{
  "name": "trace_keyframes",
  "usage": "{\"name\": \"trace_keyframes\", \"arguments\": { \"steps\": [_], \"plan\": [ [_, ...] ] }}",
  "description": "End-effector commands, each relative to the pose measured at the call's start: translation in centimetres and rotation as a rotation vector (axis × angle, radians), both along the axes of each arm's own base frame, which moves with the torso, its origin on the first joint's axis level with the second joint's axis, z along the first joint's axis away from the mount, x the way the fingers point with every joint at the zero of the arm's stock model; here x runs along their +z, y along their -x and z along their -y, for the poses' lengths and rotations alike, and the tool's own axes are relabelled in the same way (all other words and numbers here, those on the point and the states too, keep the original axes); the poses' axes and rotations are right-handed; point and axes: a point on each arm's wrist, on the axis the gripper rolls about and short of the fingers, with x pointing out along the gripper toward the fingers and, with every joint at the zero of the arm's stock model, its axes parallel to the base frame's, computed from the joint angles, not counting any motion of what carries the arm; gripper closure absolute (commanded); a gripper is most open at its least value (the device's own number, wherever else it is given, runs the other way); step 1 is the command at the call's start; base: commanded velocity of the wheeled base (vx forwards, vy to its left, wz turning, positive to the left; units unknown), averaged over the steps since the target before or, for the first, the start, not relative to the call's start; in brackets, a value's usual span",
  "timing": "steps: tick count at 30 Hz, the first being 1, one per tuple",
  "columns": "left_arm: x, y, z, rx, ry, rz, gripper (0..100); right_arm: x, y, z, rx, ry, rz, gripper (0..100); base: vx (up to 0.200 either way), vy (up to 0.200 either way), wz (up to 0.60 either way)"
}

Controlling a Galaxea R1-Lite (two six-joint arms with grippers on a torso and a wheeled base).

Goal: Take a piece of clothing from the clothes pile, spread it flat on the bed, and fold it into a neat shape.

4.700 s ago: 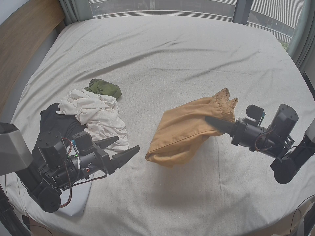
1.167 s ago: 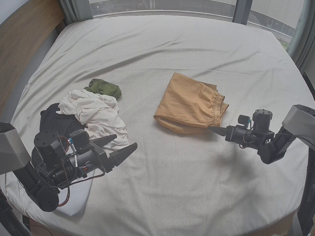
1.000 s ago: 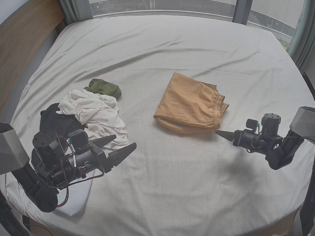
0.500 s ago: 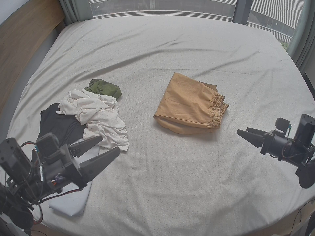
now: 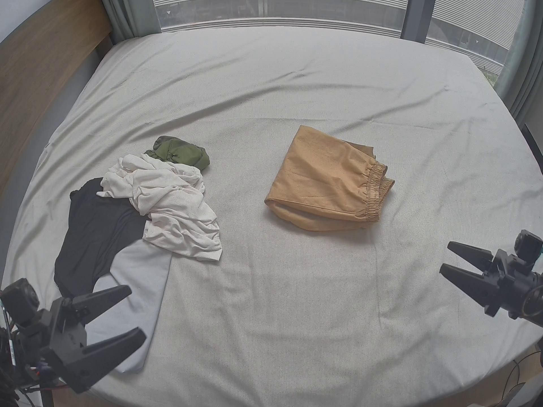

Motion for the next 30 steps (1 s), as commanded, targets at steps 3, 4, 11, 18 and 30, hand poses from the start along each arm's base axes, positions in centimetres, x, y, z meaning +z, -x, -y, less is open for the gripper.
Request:
{"name": "trace_keyframes", "arguments": {
  "steps": [3,4,11,18,30],
  "plan": [
    [-1.7,5.4,-3.3,0.087,0.022,0.027,0,0.4,6.2,1.4,0.003,-0.011,0.095,0,0.0,0.0,0.0],
    [-2.0,5.6,-3.5,0.107,0.015,0.017,0,0.3,6.8,1.6,0.0,-0.011,0.094,0,0.0,0.0,0.0],
    [-2.9,7.0,-4.3,0.216,0.016,0.032,0,0.6,10.9,2.6,-0.02,-0.017,0.124,0,0.0,0.0,0.0],
    [-3.2,7.3,-4.5,0.296,-0.004,0.07,0,0.3,13.7,3.2,-0.083,-0.015,0.138,0,0.0,0.0,0.0],
    [-6.1,9.6,-4.8,0.36,-0.034,0.042,0,-3.9,16.1,3.3,-0.19,-0.007,0.141,0,0.0,0.0,0.0]
  ]
}}
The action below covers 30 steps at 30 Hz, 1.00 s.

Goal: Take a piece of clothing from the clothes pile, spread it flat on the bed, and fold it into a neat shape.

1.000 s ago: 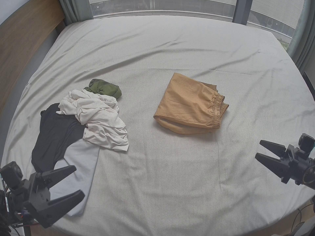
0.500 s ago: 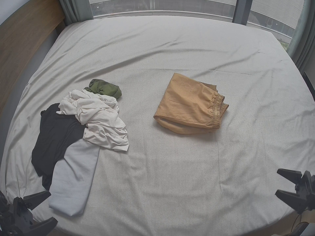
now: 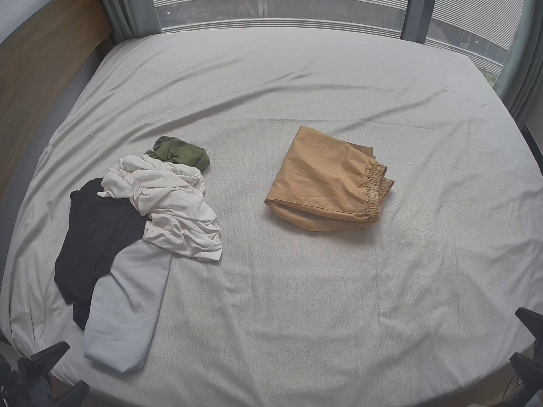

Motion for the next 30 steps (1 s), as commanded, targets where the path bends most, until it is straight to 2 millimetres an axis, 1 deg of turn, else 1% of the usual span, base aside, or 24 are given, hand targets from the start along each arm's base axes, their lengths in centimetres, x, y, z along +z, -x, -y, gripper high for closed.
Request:
{"name": "trace_keyframes", "arguments": {
  "steps": [1,3,5,6,7,8,9,11,13,14,17,18,21,22,23,24,25,30],
  "plan": [
    [-1.3,1.2,-0.1,0.036,0.001,0.056,0,-2.3,1.8,0.0,-0.041,-0.001,0.051,0,0.0,0.0,0.0],
    [-1.3,1.2,-0.1,0.039,-0.018,0.064,0,-3.2,2.0,0.0,-0.069,0.018,0.046,0,0.0,0.0,0.0],
    [-1.4,1.2,-0.1,0.05,-0.047,0.075,0,-4.4,2.0,-0.1,-0.095,0.043,0.045,0,0.0,0.0,0.0],
    [-1.4,1.2,-0.1,0.052,-0.048,0.074,0,-4.5,2.0,-0.1,-0.097,0.047,0.044,0,0.0,0.0,0.0],
    [-1.5,1.2,0.0,0.072,-0.067,0.071,0,-5.0,1.8,0.0,-0.146,0.099,0.057,0,0.0,0.0,0.0],
    [-1.5,1.2,0.0,0.074,-0.068,0.071,0,-5.0,1.8,0.0,-0.153,0.104,0.058,0,0.0,0.0,0.0],
    [-1.6,1.1,0.0,0.086,-0.072,0.063,0,-5.0,1.7,0.2,-0.248,0.112,0.059,0,0.0,0.0,0.0],
    [-1.7,1.1,0.0,0.101,-0.075,0.057,0,-5.0,1.7,0.4,-0.324,0.115,0.058,0,0.0,0.0,0.0],
    [-1.7,1.1,-0.1,0.119,-0.079,0.057,0,-5.0,1.6,0.5,-0.364,0.121,0.056,0,0.0,0.0,0.0],
    [-1.7,1.1,-0.1,0.153,-0.093,0.062,0,-5.0,1.6,0.7,-0.449,0.146,0.062,0,0.0,0.0,0.0],
    [-1.8,1.1,-0.1,0.197,-0.141,0.083,0,-5.1,1.5,1.1,-0.634,0.177,0.056,0,0.0,0.0,0.0],
    [-1.8,1.1,-0.1,0.205,-0.148,0.089,0,-5.1,1.5,1.1,-0.659,0.183,0.056,0,0.0,0.0,0.0],
    [-1.9,1.2,0.0,0.222,-0.157,0.092,0,-5.1,1.5,1.2,-0.695,0.207,0.057,0,0.0,0.0,0.0],
    [-2.3,1.6,0.1,0.27,-0.168,0.104,0,-5.7,1.5,1.2,-0.703,0.271,0.018,0,0.0,0.0,0.0],
    [-2.4,1.7,0.1,0.274,-0.177,0.111,0,-5.8,1.5,1.2,-0.701,0.28,0.01,0,0.0,0.0,0.0],
    [-2.4,1.7,0.1,0.274,-0.177,0.111,0,-5.8,1.5,1.2,-0.701,0.28,0.01,0,0.0,0.0,0.0],
    [-2.4,1.7,0.0,0.293,-0.232,0.134,0,-5.8,1.5,1.2,-0.698,0.285,0.014,0,0.0,0.0,0.0],
    [-2.4,1.7,0.0,0.316,-0.241,0.133,0,-5.7,1.5,1.2,-0.696,0.278,0.016,0,0.0,0.0,0.0]
  ]
}}
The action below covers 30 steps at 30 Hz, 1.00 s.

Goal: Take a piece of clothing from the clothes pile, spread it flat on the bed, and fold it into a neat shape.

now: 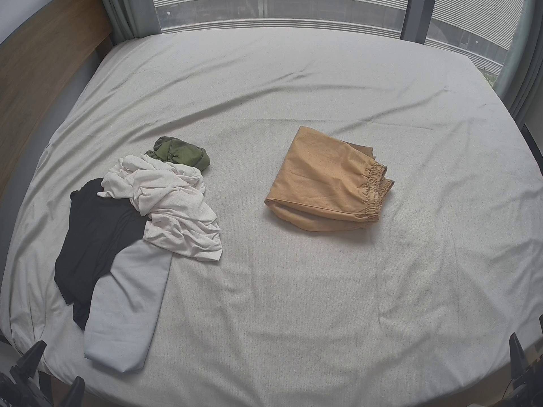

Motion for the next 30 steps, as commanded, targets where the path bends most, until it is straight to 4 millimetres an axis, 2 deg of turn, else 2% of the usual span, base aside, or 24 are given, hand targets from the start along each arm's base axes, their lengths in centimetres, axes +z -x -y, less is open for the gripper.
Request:
{"name": "trace_keyframes", "arguments": {
  "steps": [1,10,13,17,24,30],
  "plan": [
    [-0.37,0.06,0.02,0.019,-0.002,0.008,0,-0.55,-0.07,0.0,0.0,-0.002,-0.013,0,0.0,0.0,0.0],
    [-0.39,0.05,-0.37,0.191,-0.036,0.02,0,-0.55,-0.07,0.0,-0.003,-0.002,-0.013,0,0.0,0.0,0.0],
    [-0.4,0.07,-0.4,0.2,-0.084,0.031,0,-0.55,-0.07,0.0,-0.003,-0.002,-0.013,0,0.0,0.0,0.0],
    [-0.44,0.04,-0.65,0.318,-0.156,0.036,0,-0.55,-0.07,0.0,-0.003,-0.003,-0.013,0,0.0,0.0,0.0],
    [-0.45,0.04,-0.74,0.363,-0.159,0.034,0,-0.55,-0.07,0.0,-0.003,-0.002,-0.013,0,0.0,0.0,0.0],
    [-1.17,0.0,-0.57,0.27,-0.104,-0.036,0,-0.55,-0.07,0.0,-0.003,0.001,-0.013,0,0.0,0.0,0.0]
  ]
}}
